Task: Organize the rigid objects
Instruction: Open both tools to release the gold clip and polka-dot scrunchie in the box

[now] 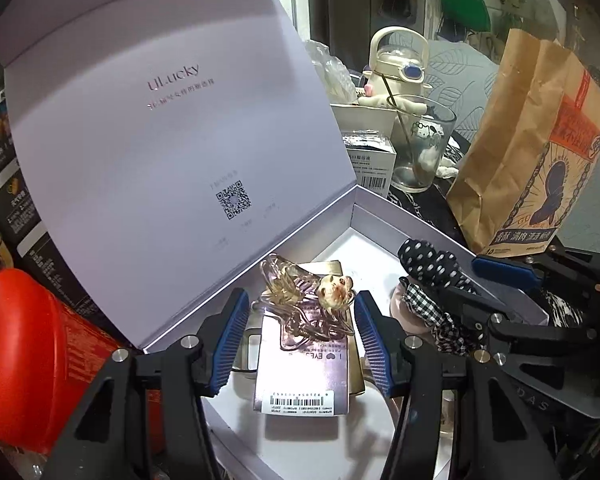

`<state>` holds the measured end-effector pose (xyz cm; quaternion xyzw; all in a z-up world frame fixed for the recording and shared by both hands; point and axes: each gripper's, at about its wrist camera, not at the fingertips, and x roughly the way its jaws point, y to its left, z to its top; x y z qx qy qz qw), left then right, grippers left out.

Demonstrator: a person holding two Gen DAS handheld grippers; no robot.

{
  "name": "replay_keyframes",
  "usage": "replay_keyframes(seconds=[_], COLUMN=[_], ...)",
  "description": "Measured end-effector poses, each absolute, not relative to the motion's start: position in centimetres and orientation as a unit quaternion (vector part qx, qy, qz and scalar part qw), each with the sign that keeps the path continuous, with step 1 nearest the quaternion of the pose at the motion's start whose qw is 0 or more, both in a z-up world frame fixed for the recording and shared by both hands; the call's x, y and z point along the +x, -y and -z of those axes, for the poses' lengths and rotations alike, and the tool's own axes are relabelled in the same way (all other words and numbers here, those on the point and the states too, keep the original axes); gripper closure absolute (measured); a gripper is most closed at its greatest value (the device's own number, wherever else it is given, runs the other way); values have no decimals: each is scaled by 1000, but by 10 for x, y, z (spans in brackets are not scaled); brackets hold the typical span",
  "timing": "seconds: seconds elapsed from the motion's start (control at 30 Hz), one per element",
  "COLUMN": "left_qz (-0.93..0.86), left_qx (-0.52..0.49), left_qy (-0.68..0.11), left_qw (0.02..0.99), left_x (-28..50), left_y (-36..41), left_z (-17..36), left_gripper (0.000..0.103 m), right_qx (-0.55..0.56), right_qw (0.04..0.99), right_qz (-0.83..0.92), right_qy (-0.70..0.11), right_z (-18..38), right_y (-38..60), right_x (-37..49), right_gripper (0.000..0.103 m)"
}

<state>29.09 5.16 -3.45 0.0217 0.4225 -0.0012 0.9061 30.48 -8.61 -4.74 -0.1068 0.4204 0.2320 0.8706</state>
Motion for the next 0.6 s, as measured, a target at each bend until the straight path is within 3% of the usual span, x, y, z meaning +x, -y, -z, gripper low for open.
replay_keyframes(seconds=[0.6], left_qz=[14], left_qx=[22], left_qy=[-387], left_qw=[922], left_x=[249], left_y=[-29], left_z=[-13], left_gripper=[49], right_qx=[-128], right_qw=[898], right_qz=[-193], right_qy=[-374], right_z=[-5], right_y=[104], right_x=[262], right_gripper=[34])
